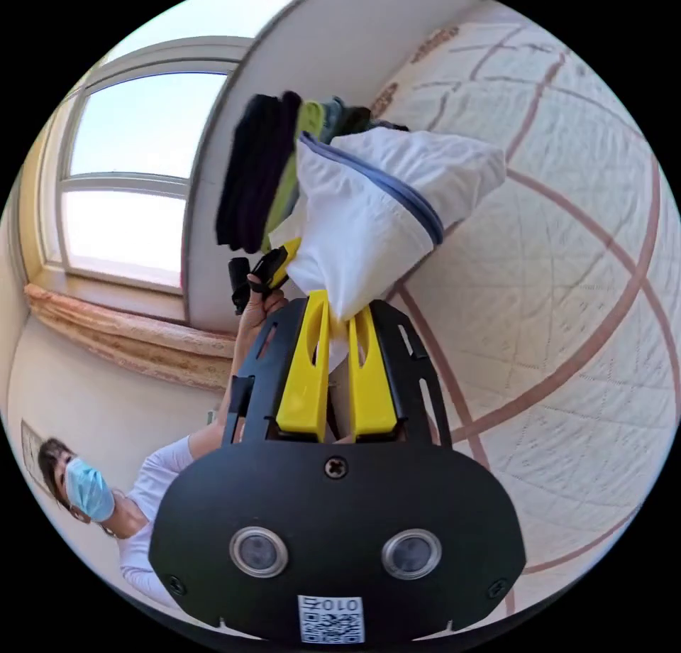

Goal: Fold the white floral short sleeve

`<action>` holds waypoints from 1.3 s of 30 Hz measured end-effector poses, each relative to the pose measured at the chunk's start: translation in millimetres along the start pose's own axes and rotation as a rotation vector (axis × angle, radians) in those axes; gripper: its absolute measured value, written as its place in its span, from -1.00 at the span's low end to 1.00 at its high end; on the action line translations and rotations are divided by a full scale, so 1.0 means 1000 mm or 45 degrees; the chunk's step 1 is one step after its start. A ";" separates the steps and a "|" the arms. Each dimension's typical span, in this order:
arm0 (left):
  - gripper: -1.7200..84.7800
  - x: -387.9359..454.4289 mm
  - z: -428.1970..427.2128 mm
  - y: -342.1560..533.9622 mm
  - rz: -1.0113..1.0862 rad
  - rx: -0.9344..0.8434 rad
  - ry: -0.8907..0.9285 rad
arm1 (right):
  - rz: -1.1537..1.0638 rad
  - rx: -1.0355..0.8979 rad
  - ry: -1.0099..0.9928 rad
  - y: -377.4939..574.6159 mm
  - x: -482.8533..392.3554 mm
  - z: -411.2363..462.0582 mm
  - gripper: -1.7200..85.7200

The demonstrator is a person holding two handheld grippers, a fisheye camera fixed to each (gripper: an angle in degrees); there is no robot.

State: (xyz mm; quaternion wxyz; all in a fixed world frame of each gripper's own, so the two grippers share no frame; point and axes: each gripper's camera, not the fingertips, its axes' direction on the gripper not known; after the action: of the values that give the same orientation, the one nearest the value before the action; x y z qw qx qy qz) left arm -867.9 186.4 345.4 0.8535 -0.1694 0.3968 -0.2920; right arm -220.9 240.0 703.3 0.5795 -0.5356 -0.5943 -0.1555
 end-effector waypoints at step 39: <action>-0.85 0.052 -0.024 0.109 0.285 0.148 -0.494 | -0.374 0.248 0.378 0.071 -0.180 0.042 -0.90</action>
State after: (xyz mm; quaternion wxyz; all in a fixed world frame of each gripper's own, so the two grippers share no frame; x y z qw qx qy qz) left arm -819.7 236.8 243.6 0.9492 -0.1280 0.2243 -0.1799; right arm -229.0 218.2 506.6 0.6807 -0.3562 -0.5863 -0.2570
